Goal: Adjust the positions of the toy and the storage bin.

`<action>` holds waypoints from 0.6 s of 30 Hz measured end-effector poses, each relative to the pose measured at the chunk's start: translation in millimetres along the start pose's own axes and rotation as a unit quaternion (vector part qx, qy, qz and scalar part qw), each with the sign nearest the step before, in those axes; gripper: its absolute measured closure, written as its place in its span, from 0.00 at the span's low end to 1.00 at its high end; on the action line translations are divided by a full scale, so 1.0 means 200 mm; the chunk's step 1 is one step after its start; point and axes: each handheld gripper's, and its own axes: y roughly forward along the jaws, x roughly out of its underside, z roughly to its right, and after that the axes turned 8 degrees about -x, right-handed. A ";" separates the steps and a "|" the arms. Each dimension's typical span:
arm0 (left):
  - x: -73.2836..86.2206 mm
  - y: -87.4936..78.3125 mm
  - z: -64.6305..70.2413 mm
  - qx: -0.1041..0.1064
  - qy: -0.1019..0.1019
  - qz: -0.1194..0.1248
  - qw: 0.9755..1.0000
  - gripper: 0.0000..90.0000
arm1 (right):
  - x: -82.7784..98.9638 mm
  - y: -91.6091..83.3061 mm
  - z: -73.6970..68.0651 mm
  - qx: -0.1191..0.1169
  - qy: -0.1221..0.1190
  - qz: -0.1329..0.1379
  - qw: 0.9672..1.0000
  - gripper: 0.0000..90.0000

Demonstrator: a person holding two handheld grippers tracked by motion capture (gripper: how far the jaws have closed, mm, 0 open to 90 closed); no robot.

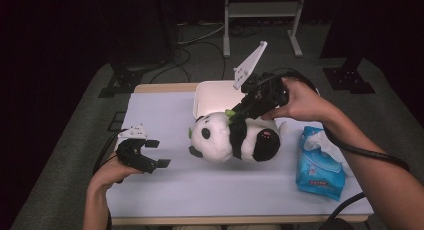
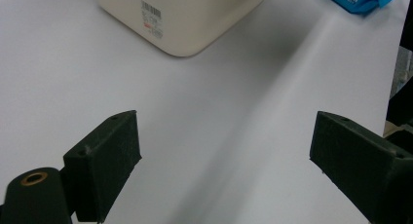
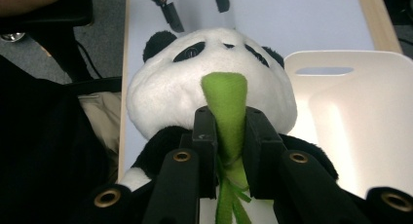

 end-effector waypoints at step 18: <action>0.02 -0.01 -0.03 -0.002 -0.008 0.000 1.000 0.11 | -0.10 -0.17 0.19 0.039 0.015 0.001 0.999 0.85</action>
